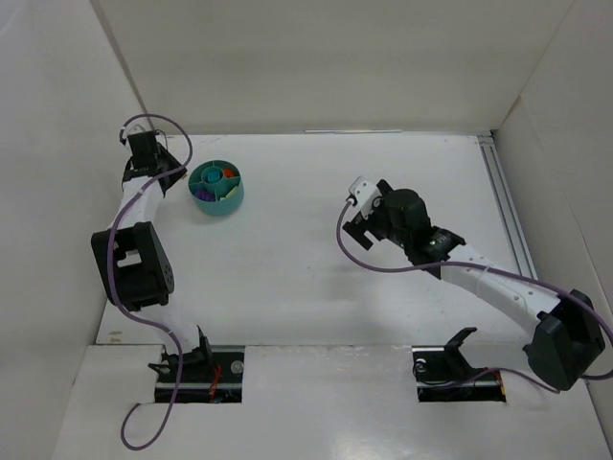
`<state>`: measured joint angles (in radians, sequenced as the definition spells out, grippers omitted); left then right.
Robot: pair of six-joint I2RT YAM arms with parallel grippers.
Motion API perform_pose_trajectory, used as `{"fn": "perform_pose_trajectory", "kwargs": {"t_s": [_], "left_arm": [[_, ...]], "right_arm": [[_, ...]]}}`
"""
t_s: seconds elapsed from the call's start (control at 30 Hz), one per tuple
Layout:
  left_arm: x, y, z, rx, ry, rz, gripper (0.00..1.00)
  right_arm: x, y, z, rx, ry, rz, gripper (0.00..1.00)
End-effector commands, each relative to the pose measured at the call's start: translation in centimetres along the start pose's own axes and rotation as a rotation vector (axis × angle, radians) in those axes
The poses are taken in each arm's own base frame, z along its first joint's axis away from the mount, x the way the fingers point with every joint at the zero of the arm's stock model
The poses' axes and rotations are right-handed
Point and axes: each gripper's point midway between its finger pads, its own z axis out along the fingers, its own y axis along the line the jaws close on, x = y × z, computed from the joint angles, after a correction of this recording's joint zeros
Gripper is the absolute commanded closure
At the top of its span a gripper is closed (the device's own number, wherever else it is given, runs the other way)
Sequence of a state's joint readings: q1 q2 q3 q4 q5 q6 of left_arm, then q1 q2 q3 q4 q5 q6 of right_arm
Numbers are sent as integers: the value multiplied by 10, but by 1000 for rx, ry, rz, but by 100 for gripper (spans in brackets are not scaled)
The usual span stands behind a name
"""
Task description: Sort the legos into containers by color
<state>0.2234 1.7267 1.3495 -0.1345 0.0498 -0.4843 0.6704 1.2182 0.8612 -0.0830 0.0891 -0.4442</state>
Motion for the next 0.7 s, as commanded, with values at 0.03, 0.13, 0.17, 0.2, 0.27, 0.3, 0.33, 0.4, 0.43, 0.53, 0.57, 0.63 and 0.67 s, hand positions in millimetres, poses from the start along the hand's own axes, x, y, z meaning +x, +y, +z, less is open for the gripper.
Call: {"fn": "perform_pose_trajectory", "kwargs": {"t_s": [0.03,0.13,0.17,0.2,0.27,0.3,0.33,0.4,0.43,0.53,0.57,0.63,0.67], "left_arm": [[-28,-28,-9,103,-82,37,100],[-25,-32,-7,133,-67,48,100],[-27,-33,-3,136,-72,48,100],[-22,-32,1,137,-56,48,100],[-20,-32,6,133,-49,48,100],[-20,-31,11,130,-44,48,100],[-20,-31,13,127,-39,47,100],[-18,-30,16,121,-29,47,99],[-16,-35,17,129,-25,53,97],[-10,-46,19,111,-32,95,94],[-8,-49,19,108,-34,100,94],[-7,-53,22,109,-35,105,92],[-6,-53,24,104,-28,106,92]], "right_arm": [[-17,-4,3,-50,-59,45,0],[-9,-9,3,-31,-40,64,0],[-9,-9,3,-30,-40,64,0],[-2,-9,4,-35,-29,68,0],[-3,-15,1,-21,-34,73,0],[2,-12,2,-25,-23,73,0],[5,-15,0,-16,-20,77,0],[4,-20,-2,-10,-28,83,0],[9,-23,-4,-1,-22,88,0],[14,-28,-6,8,-18,98,0],[14,-28,-6,8,-18,98,0],[16,-29,-8,6,-19,102,0],[23,-30,-7,11,-6,107,0]]}}
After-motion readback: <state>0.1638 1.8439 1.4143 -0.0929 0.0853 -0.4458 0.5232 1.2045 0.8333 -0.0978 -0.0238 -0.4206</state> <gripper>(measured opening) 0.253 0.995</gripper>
